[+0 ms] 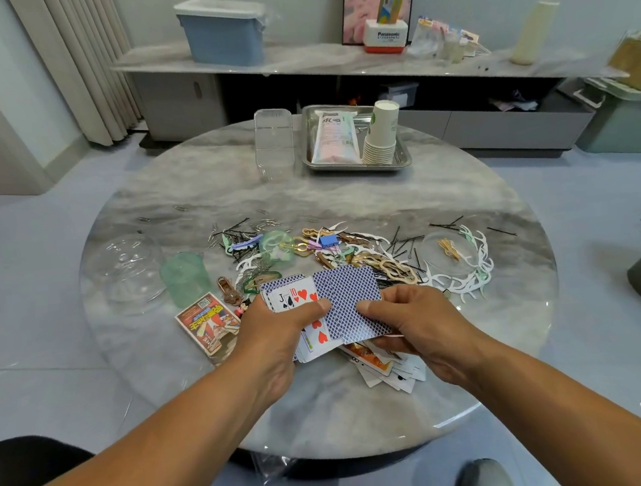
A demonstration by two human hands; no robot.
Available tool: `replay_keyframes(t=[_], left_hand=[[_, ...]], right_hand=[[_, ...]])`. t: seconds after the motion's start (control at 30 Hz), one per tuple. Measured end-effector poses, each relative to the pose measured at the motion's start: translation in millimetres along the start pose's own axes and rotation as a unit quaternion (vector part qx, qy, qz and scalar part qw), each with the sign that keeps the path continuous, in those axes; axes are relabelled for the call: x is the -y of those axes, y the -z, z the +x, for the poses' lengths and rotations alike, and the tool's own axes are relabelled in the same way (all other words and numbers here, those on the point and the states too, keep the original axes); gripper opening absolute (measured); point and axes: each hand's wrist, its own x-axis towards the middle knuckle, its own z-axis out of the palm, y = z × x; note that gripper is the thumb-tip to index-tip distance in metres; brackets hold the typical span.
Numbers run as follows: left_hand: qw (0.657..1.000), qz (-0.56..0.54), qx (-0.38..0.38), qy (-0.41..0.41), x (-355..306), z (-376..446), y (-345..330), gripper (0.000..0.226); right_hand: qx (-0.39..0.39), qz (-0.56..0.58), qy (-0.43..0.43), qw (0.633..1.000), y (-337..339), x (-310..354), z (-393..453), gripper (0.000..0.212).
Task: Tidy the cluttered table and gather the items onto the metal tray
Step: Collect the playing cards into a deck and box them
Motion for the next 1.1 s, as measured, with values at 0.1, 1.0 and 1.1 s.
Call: replay_keyframes(t=[0.1, 1.0, 1.1], left_hand=[[1.0, 0.01, -0.011, -0.006, 1.4, 1.0, 2.4, 0.037], [0.998, 0.008, -0.062, 0.008, -0.8, 6.3, 4.7, 0.034], [0.999, 0.012, -0.029, 0.017, 3.1, 1.0, -2.5, 0.032]], right_hand=[[-0.015, -0.035, 0.02, 0.999, -0.9, 0.5, 0.3, 0.015], [-0.175, -0.295, 0.228, 0.911, 0.5, -3.7, -1.5, 0.018], [-0.141, -0.37, 0.273, 0.877, -12.6, -15.4, -6.3, 0.018]])
